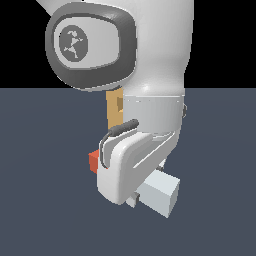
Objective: Insert the peg into the horizontal hole in a box.
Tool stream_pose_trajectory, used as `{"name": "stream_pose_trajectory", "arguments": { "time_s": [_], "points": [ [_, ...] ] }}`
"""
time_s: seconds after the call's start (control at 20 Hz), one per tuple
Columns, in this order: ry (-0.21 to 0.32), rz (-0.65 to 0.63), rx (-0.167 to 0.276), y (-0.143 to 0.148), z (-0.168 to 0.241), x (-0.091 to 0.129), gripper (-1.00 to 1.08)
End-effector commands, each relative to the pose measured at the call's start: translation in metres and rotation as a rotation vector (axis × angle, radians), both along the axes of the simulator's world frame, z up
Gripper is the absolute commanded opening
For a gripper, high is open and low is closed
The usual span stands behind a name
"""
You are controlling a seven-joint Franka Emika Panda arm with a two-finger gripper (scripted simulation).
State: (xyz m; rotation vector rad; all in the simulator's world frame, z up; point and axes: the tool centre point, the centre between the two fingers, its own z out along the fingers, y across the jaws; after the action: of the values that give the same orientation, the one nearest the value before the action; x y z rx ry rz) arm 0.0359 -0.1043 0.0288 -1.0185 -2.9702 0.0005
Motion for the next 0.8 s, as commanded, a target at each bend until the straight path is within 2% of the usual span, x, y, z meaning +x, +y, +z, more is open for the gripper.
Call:
{"name": "stream_pose_trajectory", "arguments": {
  "time_s": [0.0, 0.15, 0.2, 0.75],
  "points": [
    [-0.002, 0.000, 0.000, -0.0001, -0.0058, 0.0007, 1.00],
    [-0.002, -0.001, 0.000, -0.0005, -0.0063, 0.0016, 1.00],
    [-0.002, -0.001, 0.000, -0.0005, -0.0063, 0.0016, -1.00],
    [-0.001, -0.001, 0.000, 0.0001, -0.0064, 0.0012, -1.00]
  ]
}}
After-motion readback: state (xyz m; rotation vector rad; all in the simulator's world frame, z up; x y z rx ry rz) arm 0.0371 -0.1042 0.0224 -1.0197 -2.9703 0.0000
